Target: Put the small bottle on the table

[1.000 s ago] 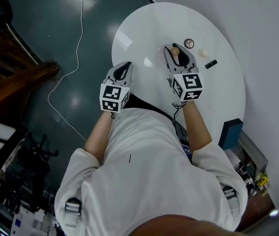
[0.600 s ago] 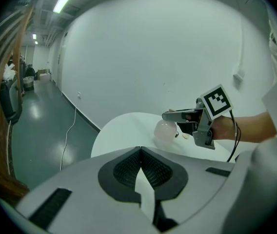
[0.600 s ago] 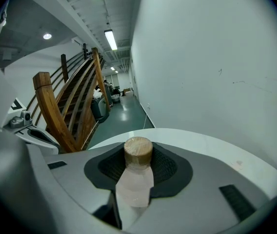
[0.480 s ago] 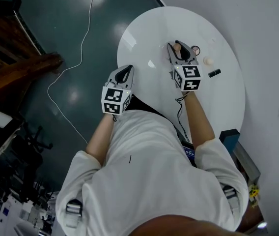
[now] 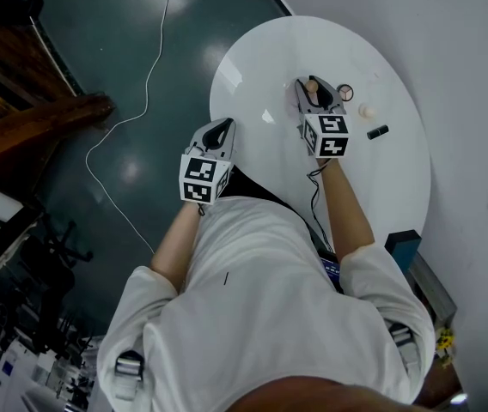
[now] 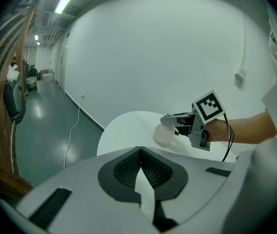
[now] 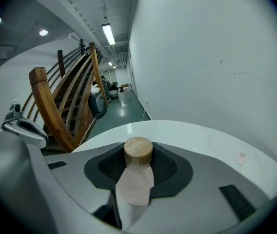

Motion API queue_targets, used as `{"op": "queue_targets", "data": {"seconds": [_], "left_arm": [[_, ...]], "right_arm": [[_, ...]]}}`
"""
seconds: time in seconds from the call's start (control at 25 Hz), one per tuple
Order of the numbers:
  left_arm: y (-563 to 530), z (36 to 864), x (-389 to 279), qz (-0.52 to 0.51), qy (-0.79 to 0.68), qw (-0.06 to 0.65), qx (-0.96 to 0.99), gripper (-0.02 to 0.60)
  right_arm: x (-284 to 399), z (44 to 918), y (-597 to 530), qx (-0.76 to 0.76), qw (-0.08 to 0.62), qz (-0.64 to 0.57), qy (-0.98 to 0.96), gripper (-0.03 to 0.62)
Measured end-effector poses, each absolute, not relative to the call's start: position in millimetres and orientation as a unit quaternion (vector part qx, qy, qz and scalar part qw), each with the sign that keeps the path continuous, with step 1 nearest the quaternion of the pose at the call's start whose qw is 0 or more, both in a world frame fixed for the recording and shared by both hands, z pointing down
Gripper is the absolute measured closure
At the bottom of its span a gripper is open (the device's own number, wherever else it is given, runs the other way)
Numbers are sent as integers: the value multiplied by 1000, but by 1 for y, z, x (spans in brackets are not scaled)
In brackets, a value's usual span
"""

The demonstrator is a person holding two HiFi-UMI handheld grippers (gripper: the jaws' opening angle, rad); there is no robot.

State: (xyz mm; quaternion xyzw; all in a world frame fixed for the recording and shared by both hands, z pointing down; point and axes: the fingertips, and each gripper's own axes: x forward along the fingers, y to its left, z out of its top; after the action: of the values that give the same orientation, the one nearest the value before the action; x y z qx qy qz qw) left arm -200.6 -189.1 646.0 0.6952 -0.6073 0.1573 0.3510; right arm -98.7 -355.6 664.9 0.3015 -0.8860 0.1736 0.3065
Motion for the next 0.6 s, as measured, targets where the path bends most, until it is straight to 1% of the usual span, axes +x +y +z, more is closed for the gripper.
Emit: {"op": "queue_targets", "data": {"seconds": [0.24, 0.48, 0.52, 0.6], "left_arm": [[-188, 642, -198, 159, -598, 350, 703, 569], [-195, 642, -193, 164, -585, 342, 717, 569], [-197, 641, -191, 165, -582, 340, 720, 569], [-201, 639, -188, 168, -575, 333, 728, 569]], "right_arm": [[-96, 665, -354, 314, 308, 175, -881, 465], [-99, 666, -348, 312, 314, 167, -881, 451], [-100, 664, -347, 310, 307, 175, -882, 443], [-98, 659, -346, 313, 294, 189, -883, 393]]}}
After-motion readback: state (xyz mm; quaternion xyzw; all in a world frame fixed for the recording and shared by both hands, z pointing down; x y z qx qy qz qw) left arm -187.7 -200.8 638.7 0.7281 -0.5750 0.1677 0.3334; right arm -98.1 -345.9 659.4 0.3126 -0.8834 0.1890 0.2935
